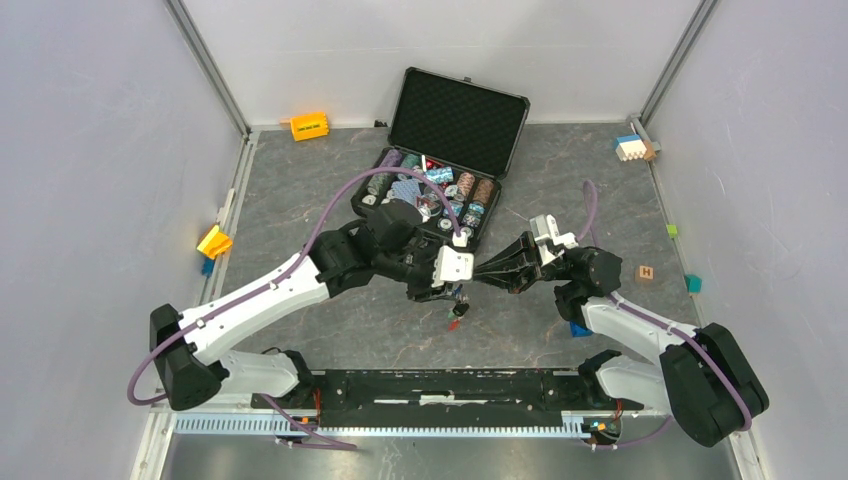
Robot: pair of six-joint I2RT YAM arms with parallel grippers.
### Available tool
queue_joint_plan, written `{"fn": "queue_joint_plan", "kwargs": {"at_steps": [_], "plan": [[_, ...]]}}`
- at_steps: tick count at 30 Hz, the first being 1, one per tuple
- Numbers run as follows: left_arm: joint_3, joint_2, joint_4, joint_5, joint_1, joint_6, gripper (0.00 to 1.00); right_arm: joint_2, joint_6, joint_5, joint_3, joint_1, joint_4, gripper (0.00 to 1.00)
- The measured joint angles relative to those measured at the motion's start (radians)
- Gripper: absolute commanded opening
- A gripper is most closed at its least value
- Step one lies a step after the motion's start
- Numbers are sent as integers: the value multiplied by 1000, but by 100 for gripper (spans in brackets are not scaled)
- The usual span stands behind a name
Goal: Put the keys on the keyring
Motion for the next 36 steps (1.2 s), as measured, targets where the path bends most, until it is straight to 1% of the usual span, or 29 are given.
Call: {"fn": "queue_joint_plan", "kwargs": {"at_steps": [11,23,32,36], "plan": [[-77,-39,104,0,10,-42,44,1,2,0,0,0,5,0],[-77,-39,140,8,10,-66,28,3,5,0,0,-1,6,0],[-82,-40,144,8,10,-66,23,8,5,-3,0,-3,6,0],[-92,-44,146,8,13,-66,14,10,4,-3,0,-6,6,0]]}}
